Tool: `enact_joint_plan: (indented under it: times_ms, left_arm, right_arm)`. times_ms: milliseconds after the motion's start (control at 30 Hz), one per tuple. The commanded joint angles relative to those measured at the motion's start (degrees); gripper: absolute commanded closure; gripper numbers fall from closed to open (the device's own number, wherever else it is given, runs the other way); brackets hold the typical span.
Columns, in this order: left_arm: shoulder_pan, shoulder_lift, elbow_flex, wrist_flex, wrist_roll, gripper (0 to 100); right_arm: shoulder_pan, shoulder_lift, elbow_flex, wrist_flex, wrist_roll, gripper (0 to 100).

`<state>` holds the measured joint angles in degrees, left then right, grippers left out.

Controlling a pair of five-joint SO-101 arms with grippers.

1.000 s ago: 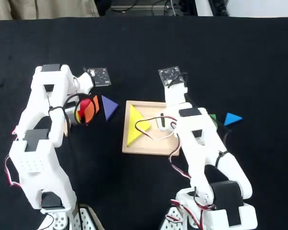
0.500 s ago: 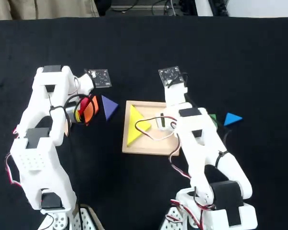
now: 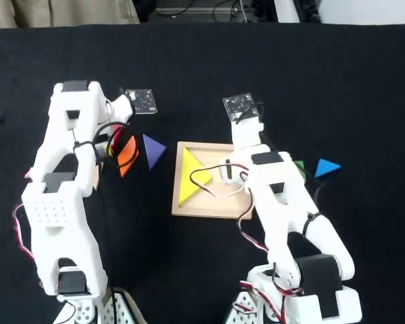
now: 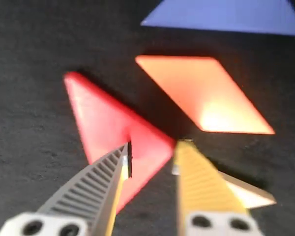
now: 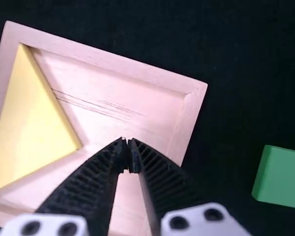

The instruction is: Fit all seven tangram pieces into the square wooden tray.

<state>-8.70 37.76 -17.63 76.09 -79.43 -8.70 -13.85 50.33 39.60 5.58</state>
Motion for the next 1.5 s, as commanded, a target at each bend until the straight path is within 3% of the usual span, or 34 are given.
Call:
enact_joint_plan:
  times_ms: [0, 233, 567, 667, 800, 967, 1267, 1467]
  left_arm:
    - [-0.1, 0.9, -1.5, 2.2, 0.4, 93]
    - [2.7, 0.3, -2.2, 5.5, 1.0, 94]
    - [6.3, 0.3, -17.5, 24.6, 1.1, 94]
    - [5.7, 0.4, -20.2, 24.2, 2.0, 94]
    - [3.7, 0.9, -24.0, 19.3, 11.1, 92]
    - [-0.7, 1.0, -24.7, 11.5, 21.5, 73]
    - [-3.6, 10.3, -29.1, 11.2, 18.1, 73]
    - [-3.5, 19.1, -42.1, 11.6, 18.1, 69]
  right_arm:
    - [0.8, -2.2, -0.4, -0.9, 0.4, 98.7]
    - [0.7, -2.2, -0.3, -0.9, 0.4, 98.7]
    - [0.7, -2.2, -0.3, -0.6, 0.4, 98.7]
    - [0.7, -2.2, -0.3, -0.6, 0.4, 98.7]
    - [0.7, -2.2, -0.3, -0.5, 0.4, 98.7]
    - [0.7, -2.2, -0.3, -0.5, 0.4, 98.7]
    - [0.7, -2.2, -0.3, -0.6, 0.4, 98.7]
    - [0.7, -2.2, -0.3, -0.7, 0.4, 98.7]
